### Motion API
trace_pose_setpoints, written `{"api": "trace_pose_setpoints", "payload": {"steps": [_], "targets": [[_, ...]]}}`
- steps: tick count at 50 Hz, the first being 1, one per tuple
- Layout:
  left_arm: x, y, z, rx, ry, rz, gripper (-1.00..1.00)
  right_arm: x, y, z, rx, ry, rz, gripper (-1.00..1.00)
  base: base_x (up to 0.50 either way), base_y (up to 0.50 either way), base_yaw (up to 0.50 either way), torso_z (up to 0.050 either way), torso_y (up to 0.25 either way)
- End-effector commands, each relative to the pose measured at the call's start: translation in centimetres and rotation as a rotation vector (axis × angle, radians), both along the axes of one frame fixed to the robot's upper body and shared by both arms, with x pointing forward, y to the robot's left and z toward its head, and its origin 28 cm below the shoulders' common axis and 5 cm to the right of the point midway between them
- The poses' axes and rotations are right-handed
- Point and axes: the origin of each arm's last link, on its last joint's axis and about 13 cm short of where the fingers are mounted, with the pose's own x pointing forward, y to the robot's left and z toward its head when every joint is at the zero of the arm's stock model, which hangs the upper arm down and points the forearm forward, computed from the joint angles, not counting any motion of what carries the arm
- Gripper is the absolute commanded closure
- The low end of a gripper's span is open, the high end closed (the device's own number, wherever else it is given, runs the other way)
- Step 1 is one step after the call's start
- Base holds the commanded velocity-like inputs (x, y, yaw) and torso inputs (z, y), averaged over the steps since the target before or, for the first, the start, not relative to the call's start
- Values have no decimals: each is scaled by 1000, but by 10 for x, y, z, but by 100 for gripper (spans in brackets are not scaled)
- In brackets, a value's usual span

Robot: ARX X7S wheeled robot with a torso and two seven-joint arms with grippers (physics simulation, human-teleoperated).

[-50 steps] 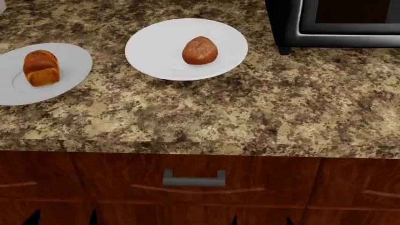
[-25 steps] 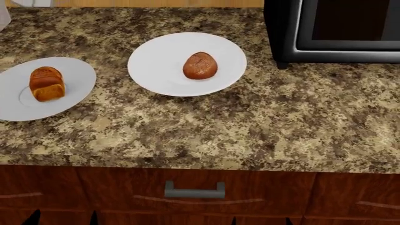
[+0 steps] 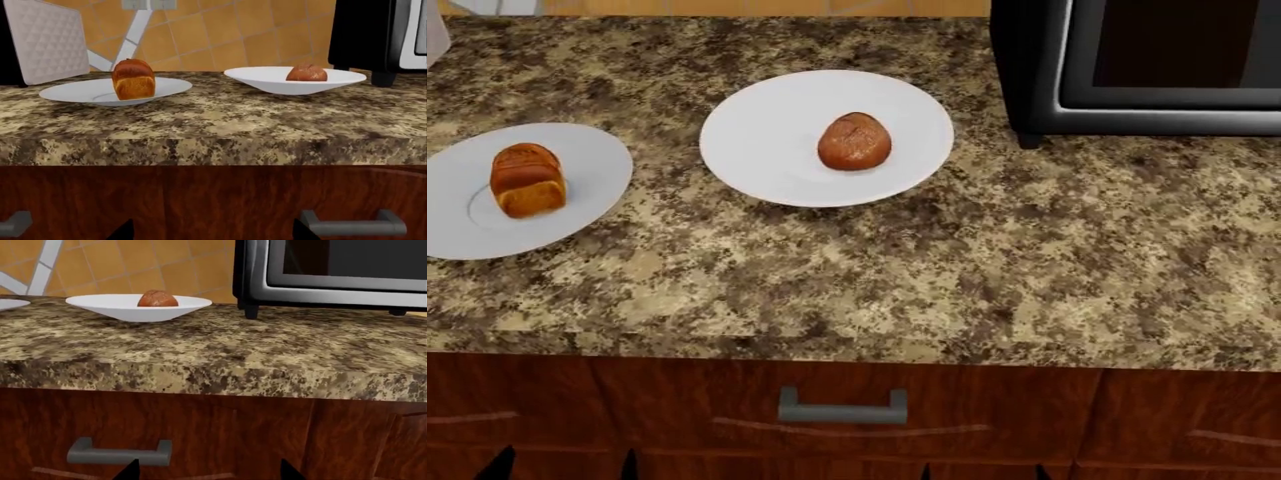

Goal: Place all breads on the cutting board.

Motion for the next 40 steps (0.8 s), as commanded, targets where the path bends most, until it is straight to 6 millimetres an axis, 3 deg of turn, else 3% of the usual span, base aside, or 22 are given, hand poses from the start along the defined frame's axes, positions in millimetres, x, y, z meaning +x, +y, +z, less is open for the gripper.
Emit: {"api": "trace_pose_setpoints", "payload": {"steps": [1,7,20,40], "targets": [[0,1,-1,1,3,2,-100,0,1,-1,-7,1,-1,-100,0,0,0,50,0],[0,1,0,-17,5,11,-100,-1,2,2,-11,3,-5,-100,0,0,0,45,0],[0,1,1,-25,-1,8,-100,1,1,0,-27,7,-8,-100,0,129,0,0,0],[0,1,0,-16,9,21,-100,0,2,1,-33,10,-4,-100,0,500,0,0,0]]}}
